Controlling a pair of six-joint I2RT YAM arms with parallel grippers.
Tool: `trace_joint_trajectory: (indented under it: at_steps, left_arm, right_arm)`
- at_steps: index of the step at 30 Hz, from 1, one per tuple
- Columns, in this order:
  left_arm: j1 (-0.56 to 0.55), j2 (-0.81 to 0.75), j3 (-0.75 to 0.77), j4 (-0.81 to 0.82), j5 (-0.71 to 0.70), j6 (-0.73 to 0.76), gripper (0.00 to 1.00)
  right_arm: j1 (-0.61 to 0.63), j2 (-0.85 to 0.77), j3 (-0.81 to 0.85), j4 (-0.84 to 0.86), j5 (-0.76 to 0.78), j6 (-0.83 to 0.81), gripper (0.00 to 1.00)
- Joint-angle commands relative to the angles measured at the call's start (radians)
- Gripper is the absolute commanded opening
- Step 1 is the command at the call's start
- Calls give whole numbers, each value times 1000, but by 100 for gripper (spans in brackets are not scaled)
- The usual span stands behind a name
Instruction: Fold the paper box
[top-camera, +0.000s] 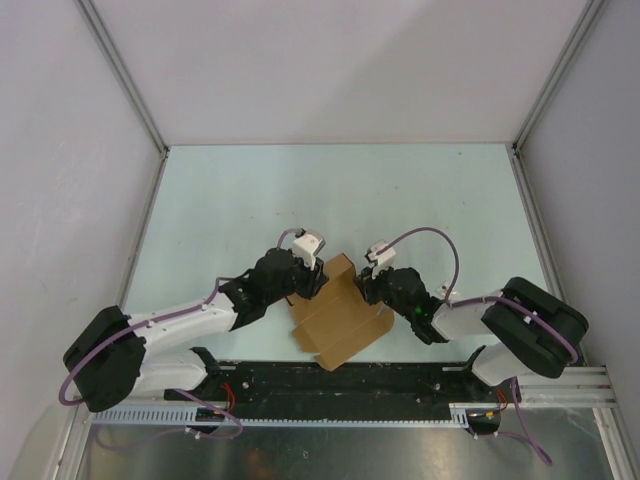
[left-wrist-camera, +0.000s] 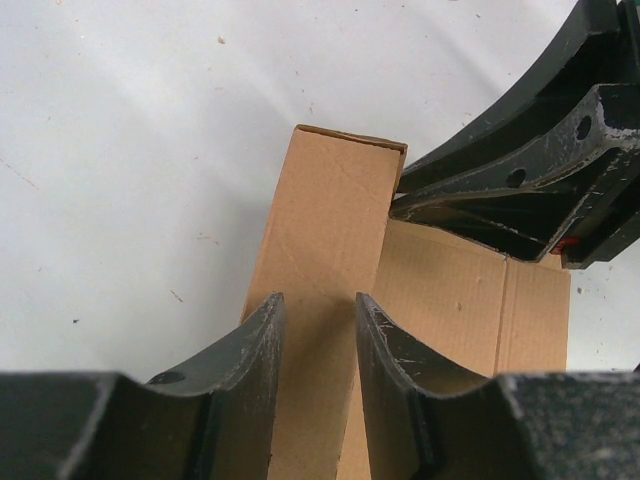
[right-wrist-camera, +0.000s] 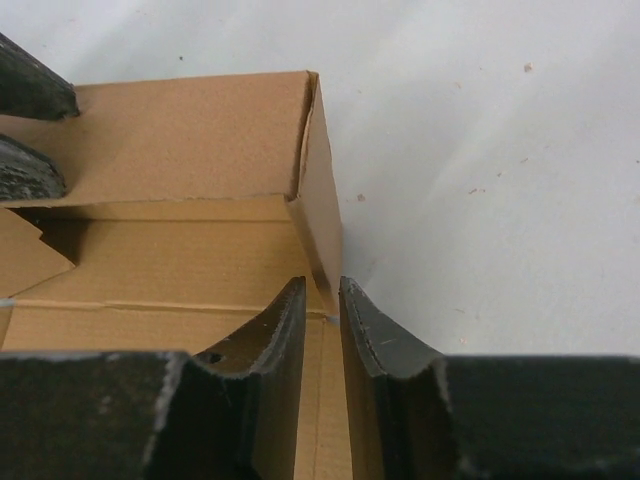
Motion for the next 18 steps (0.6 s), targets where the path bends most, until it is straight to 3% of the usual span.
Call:
trace_joint_trajectory:
  at_steps: [1,18]
  left_arm:
    - [-6,16,0,-26,13,16,39]
    - [-6,25,-2,-23,51,23,39]
  right_arm:
    - [-3,29,-1,103,-18,8,24]
    - [3,148,8,226,-76,54,22]
